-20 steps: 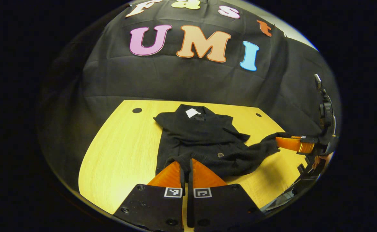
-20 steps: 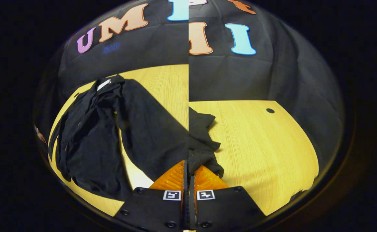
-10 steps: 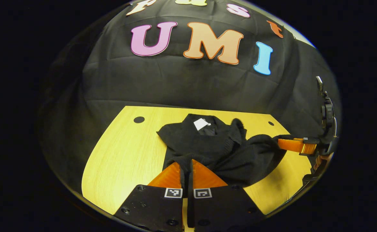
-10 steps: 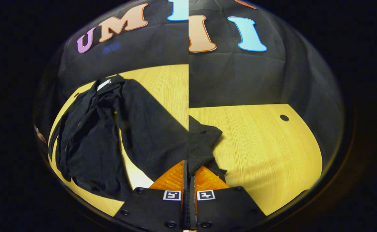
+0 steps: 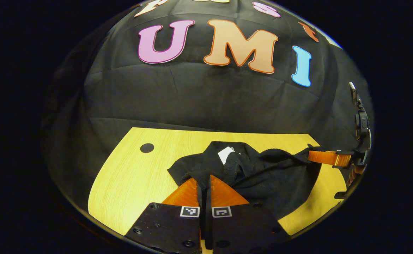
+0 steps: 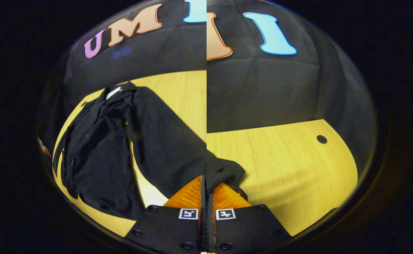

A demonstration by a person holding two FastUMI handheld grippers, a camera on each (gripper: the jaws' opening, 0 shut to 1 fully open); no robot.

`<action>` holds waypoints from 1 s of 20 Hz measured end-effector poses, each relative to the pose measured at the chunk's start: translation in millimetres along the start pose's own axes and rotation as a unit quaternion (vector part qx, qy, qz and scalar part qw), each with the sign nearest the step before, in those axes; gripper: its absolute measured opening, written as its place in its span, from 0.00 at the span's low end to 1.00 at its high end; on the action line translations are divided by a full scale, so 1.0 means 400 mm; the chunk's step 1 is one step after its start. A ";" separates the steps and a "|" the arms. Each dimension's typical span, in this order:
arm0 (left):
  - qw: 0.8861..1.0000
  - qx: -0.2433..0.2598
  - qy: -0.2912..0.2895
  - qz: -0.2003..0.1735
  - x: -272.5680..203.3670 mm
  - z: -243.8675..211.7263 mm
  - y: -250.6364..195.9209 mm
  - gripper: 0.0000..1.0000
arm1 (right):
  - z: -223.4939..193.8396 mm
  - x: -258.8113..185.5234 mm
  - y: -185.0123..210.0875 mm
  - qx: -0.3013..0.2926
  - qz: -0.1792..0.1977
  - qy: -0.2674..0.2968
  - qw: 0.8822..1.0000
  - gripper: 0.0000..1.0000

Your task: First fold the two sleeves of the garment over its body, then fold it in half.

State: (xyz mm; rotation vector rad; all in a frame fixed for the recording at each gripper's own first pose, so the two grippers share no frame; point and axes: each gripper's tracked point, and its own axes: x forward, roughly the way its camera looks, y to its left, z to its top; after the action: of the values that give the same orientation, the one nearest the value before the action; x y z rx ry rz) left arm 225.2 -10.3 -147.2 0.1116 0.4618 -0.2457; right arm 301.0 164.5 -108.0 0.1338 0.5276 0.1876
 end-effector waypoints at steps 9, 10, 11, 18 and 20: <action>1.000 0.021 0.009 0.021 0.199 0.024 0.033 0.00 | 0.045 0.215 -0.039 0.013 0.003 0.010 1.000 0.04; 0.999 0.023 0.012 0.025 0.218 0.015 0.036 0.00 | 0.039 0.240 -0.044 0.011 0.001 0.014 1.000 0.04; 0.999 0.025 0.018 0.028 0.237 0.003 0.041 0.00 | 0.029 0.252 -0.048 0.011 -0.001 0.017 1.000 0.04; 0.996 0.036 0.041 0.071 0.303 -0.050 0.055 0.00 | -0.020 0.320 -0.068 0.020 0.003 0.043 0.999 0.04; 0.996 0.033 0.033 0.077 0.300 -0.044 0.054 0.01 | -0.009 0.317 -0.065 0.027 0.012 0.038 0.999 0.07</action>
State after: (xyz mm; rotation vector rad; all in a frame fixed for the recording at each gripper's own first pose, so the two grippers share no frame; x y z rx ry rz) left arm 327.4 -11.7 -216.1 0.2185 0.5094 -0.1068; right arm 410.5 166.3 -177.4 0.1870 0.6070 0.2023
